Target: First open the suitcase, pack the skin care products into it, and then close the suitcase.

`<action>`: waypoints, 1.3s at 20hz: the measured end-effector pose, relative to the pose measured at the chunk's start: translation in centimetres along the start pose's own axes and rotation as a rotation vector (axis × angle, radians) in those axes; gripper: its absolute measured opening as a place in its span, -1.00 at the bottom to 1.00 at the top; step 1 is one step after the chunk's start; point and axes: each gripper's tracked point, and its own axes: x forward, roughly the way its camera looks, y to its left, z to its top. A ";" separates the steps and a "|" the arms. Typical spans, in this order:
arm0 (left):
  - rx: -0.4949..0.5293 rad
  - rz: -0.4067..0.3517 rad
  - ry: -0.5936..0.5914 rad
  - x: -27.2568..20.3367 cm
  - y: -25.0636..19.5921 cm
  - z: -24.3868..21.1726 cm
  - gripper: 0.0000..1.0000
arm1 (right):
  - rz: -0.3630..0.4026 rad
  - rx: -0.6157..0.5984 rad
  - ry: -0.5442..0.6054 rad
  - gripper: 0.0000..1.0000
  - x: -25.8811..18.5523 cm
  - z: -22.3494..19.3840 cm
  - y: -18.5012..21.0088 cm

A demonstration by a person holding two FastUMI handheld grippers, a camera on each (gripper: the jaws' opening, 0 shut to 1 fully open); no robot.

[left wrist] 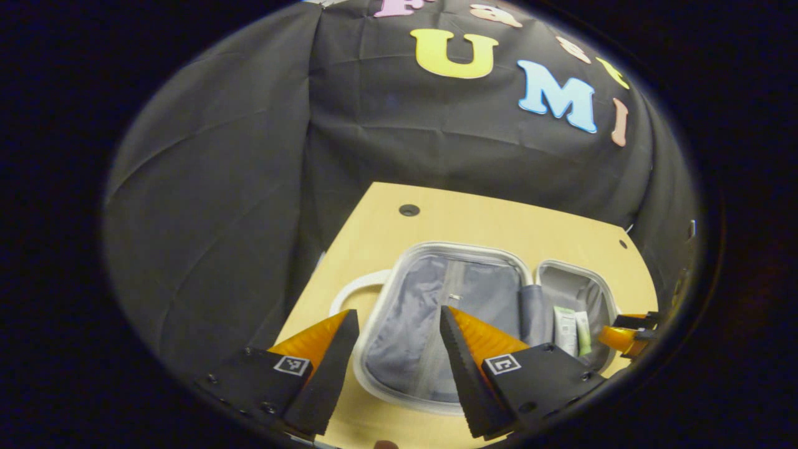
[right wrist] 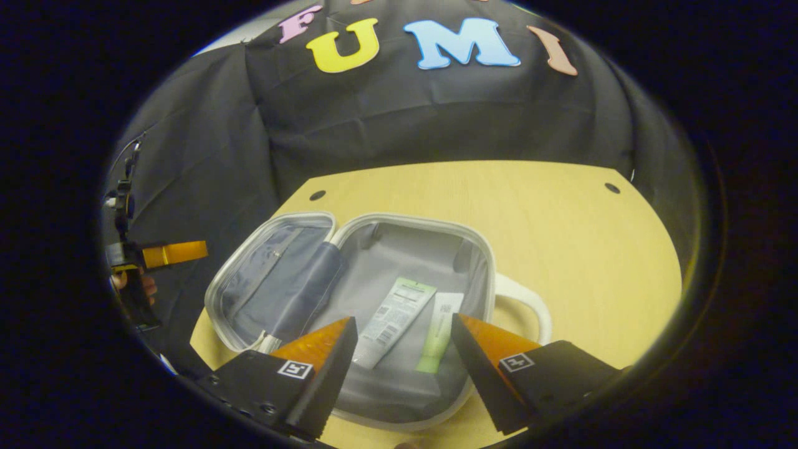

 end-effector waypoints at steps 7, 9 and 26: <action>-0.077 0.028 0.033 4.1 7.1 0.6 0.73 | -0.143 -0.144 -0.229 0.90 -6.1 4.5 -3.3; -0.122 0.014 0.075 5.9 8.5 -0.7 0.73 | -0.177 -0.135 -0.258 0.90 -7.6 4.7 -4.3; -0.541 -0.154 0.256 13.7 8.4 -6.7 -0.52 | -0.314 -0.051 -0.286 0.92 -11.0 5.6 -8.6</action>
